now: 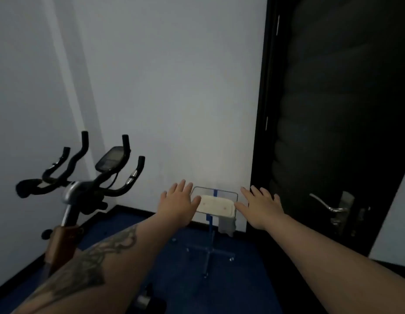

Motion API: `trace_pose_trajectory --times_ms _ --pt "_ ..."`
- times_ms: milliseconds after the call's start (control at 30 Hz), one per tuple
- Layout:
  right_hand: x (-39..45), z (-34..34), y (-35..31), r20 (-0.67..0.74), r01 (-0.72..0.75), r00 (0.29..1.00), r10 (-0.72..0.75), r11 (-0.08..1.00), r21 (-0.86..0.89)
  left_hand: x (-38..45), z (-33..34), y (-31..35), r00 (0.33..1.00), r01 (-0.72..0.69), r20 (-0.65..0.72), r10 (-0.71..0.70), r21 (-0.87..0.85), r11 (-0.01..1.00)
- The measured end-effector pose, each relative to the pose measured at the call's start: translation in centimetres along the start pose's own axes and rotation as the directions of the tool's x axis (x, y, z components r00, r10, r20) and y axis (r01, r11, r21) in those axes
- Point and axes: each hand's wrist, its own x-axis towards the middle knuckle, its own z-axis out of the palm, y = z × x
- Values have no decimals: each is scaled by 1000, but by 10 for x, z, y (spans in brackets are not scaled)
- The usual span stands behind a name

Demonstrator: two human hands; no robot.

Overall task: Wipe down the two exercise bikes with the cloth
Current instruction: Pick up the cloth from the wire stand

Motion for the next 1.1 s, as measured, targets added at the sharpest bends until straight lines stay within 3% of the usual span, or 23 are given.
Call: trace_pose_trajectory --times_ms 267,667,900,1100 --pt "84 56 27 51 9 999 -6 998 -58 76 86 2 997 -19 77 14 60 998" --pt "245 128 97 146 52 988 -47 998 -32 214 191 24 984 78 159 -81 20 997" --pt "333 181 93 247 70 967 -65 998 -8 294 259 -1 956 135 264 -126 -18 991" --pt "413 240 92 349 -29 937 27 1000 0 374 328 -31 924 110 375 -75 -73 991"
